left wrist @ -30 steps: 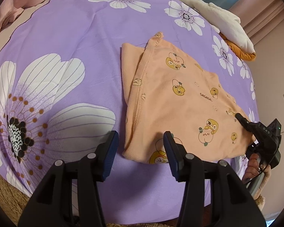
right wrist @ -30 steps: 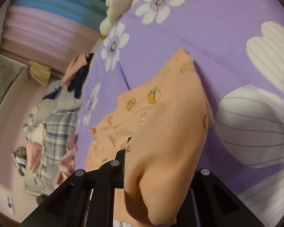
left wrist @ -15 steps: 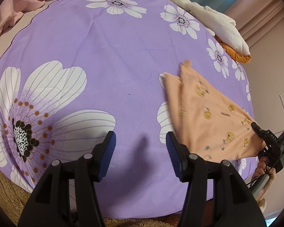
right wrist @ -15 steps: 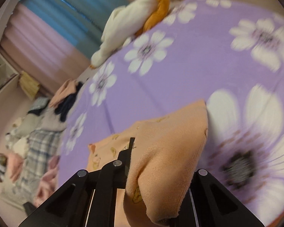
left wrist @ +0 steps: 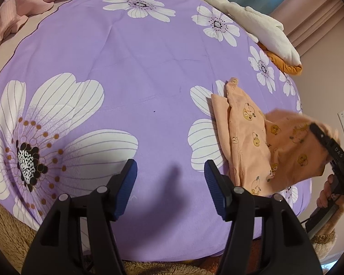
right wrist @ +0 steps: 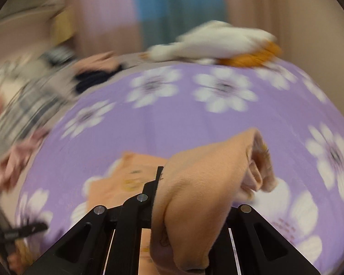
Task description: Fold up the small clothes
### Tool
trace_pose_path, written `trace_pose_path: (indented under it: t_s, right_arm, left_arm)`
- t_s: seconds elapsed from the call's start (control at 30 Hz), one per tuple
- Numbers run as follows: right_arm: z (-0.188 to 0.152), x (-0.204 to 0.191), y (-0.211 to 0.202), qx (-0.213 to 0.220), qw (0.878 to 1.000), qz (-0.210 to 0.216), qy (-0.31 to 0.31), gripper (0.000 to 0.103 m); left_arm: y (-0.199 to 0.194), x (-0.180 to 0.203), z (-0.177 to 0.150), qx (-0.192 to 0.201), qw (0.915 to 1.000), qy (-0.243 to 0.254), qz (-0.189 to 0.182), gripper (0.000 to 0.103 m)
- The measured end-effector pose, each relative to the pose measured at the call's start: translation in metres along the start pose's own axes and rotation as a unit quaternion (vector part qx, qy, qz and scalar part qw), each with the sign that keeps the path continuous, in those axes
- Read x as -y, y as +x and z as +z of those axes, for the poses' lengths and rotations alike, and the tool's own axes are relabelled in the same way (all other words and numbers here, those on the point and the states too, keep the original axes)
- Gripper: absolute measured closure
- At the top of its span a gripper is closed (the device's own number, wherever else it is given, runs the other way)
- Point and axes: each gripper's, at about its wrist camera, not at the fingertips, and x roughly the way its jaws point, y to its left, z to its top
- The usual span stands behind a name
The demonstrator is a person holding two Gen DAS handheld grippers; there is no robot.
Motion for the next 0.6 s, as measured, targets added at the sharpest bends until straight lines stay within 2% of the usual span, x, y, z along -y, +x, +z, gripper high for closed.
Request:
trace_pose_path:
  t_s: [0.13, 0.2, 0.3, 0.37, 0.47, 0.53, 0.6]
  right_arm:
    - [-0.019, -0.057, 0.029, -0.058, 0.992, 0.075, -0.077, 0.091]
    - [-0.035, -0.071, 0.049, -0.094, 0.988, 0.088, -0.089, 0.091]
    - [-0.058, -0.074, 0.079, -0.144, 0.982, 0.094, -0.079, 0.090]
    - [-0.064, -0.068, 0.084, -0.151, 0.981, 0.111, -0.058, 0.086]
    - [-0.061, -0.056, 0.072, -0.149, 0.977, 0.149, -0.039, 0.065]
    - [-0.061, -0.051, 0.061, -0.147, 0.974, 0.174, -0.019, 0.047]
    - [-0.061, -0.039, 0.046, -0.137, 0.973, 0.185, -0.001, 0.041]
  left_arm:
    - [0.000, 0.001, -0.002, -0.003, 1.0000, 0.003, 0.000, 0.042]
    - [0.000, 0.002, -0.003, -0.005, 1.0000, 0.005, 0.003, 0.041]
    - [0.003, 0.003, -0.004, -0.011, 0.9999, 0.008, 0.007, 0.040]
    - [0.006, 0.004, -0.005, -0.017, 0.9998, 0.011, 0.008, 0.040]
    - [0.010, 0.010, -0.005, -0.024, 0.9996, 0.016, 0.007, 0.040]
    - [0.011, 0.015, -0.005, -0.025, 0.9994, 0.022, 0.001, 0.040]
    - [0.010, 0.022, -0.004, -0.025, 0.9992, 0.030, -0.009, 0.040]
